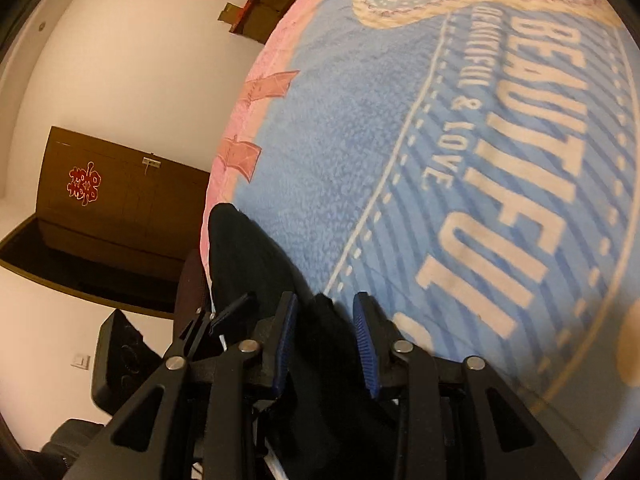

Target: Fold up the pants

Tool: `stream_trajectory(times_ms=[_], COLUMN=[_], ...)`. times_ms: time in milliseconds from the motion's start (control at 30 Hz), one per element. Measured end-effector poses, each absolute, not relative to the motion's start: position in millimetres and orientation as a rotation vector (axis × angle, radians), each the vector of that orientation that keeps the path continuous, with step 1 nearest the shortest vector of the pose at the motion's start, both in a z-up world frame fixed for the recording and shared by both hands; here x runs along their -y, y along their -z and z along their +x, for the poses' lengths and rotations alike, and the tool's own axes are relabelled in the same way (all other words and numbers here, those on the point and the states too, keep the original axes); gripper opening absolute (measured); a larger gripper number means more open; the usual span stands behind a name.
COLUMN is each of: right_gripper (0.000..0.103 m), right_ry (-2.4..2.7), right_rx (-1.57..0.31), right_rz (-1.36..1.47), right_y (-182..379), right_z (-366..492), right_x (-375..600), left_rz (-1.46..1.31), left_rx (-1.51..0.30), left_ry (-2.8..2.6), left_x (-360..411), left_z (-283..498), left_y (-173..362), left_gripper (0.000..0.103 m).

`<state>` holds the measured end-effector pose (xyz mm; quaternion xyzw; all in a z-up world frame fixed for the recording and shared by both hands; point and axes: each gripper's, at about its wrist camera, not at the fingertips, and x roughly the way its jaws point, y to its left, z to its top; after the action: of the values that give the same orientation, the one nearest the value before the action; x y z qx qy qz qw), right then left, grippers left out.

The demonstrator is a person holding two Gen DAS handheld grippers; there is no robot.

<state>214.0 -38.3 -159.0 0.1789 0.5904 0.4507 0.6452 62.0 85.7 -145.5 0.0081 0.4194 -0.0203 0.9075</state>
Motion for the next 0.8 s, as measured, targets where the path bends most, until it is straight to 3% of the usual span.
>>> stream_trajectory(times_ms=[33, 133, 367, 800], right_gripper=[0.007, 0.004, 0.002, 0.004], right_ry=[-1.023, -1.027, -0.968, -0.954], right_rx=[-1.342, -1.291, -1.103, -1.134], right_rz=[0.409, 0.419, 0.357, 0.334], right_y=[161, 157, 117, 146], right_z=[215, 213, 209, 224], right_x=[37, 39, 57, 56], left_rz=[0.017, 0.016, 0.021, 0.019], left_rx=[-0.865, -0.866, -0.863, -0.866], left_ry=[0.042, 0.042, 0.042, 0.038], left_x=[-86, -86, -86, -87], left_z=[62, 62, 62, 62], left_y=[145, 145, 146, 145], left_gripper=[0.085, 0.085, 0.086, 0.086])
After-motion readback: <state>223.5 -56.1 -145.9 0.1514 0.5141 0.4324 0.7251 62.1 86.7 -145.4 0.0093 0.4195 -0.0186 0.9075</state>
